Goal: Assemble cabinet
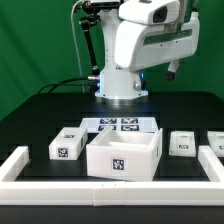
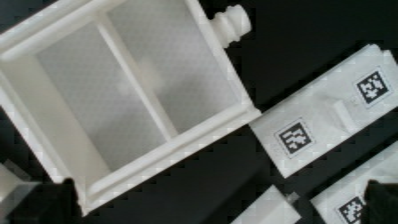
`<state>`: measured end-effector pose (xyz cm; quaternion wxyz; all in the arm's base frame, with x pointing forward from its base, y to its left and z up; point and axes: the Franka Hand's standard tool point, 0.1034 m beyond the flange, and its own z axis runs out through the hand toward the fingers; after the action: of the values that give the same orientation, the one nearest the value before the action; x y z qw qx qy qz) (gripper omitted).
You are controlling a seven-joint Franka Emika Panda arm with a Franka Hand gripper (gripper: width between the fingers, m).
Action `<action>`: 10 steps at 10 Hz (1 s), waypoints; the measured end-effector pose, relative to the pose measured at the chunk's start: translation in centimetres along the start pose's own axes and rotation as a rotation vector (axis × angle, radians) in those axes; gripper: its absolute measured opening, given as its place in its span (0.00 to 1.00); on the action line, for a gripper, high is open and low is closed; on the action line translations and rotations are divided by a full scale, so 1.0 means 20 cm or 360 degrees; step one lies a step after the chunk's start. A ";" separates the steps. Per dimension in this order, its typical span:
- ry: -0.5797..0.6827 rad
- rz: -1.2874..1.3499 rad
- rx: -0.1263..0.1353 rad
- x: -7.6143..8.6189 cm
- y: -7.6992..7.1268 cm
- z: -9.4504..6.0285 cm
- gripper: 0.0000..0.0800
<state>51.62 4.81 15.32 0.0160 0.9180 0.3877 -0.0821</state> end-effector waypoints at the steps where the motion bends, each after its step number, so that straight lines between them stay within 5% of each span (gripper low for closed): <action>1: -0.0016 0.0001 -0.0015 0.00 0.00 0.00 1.00; 7: -0.0009 -0.0012 -0.0016 -0.01 0.00 0.01 1.00; 10: 0.0159 -0.0289 -0.0125 -0.04 -0.08 0.13 1.00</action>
Offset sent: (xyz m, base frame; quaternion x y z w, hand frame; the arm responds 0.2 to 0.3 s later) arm 0.0000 0.0000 0.0000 0.0000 0.0000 0.0000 1.0000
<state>49.50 5.07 12.91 0.0250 0.8808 0.4724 -0.0221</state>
